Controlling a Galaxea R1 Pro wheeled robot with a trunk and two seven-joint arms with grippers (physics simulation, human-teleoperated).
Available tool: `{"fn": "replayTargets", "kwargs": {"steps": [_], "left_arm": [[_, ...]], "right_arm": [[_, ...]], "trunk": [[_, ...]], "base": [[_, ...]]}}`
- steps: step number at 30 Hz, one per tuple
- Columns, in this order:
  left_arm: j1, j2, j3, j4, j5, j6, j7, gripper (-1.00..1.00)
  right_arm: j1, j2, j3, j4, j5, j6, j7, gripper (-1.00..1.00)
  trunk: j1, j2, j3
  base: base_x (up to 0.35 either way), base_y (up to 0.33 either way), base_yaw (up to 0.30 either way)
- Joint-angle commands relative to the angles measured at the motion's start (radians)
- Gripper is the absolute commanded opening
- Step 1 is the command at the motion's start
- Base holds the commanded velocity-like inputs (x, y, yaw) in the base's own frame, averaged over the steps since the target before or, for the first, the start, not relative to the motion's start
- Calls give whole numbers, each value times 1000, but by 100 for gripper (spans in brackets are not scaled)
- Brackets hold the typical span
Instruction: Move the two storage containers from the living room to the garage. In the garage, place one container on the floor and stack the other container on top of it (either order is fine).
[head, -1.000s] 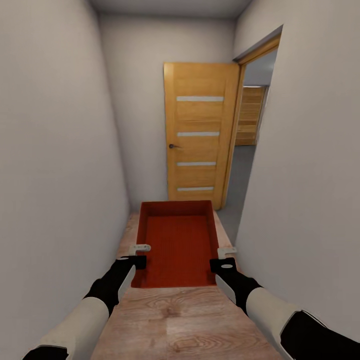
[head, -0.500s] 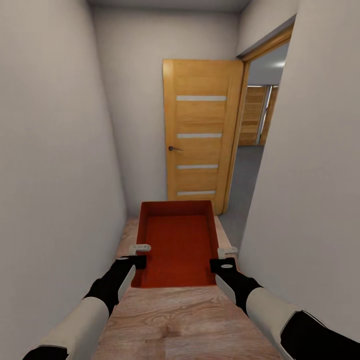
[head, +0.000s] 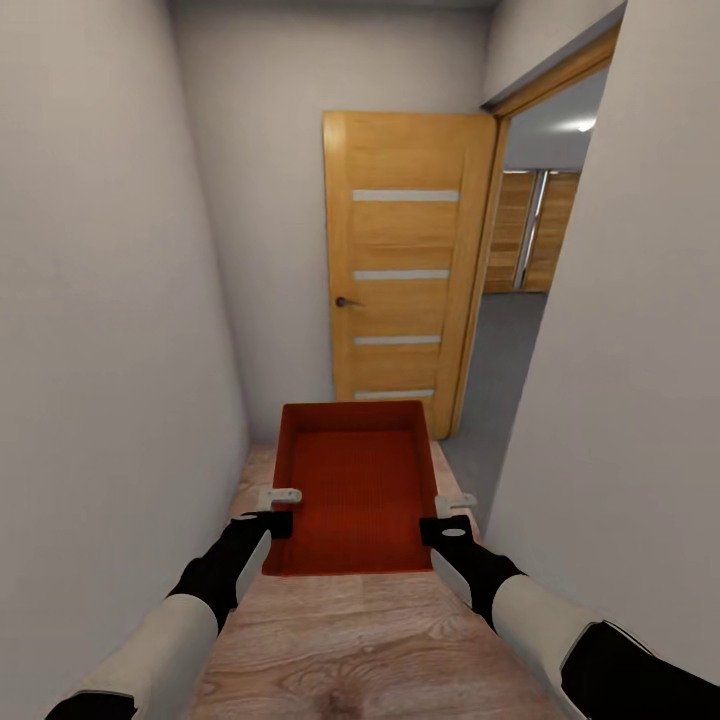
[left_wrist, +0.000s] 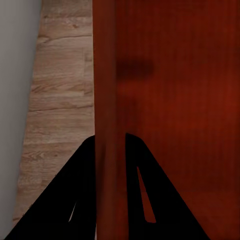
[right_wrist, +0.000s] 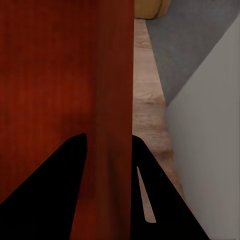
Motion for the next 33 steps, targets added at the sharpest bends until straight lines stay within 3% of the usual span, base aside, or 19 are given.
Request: {"fn": "replayTargets", "kwargs": {"steps": [1, 33], "left_arm": [[1, 0, -7, 60, 15, 4, 11, -100], [0, 0, -7, 60, 15, 4, 11, -100]], "right_arm": [[-2, 0, -23, -4, 27, -15, -71, -100], [-2, 0, -23, -4, 27, -15, -71, -100]], "trunk": [[1, -2, -2], [1, -2, -2]], "base": [[323, 0, 0], [323, 0, 0]]}}
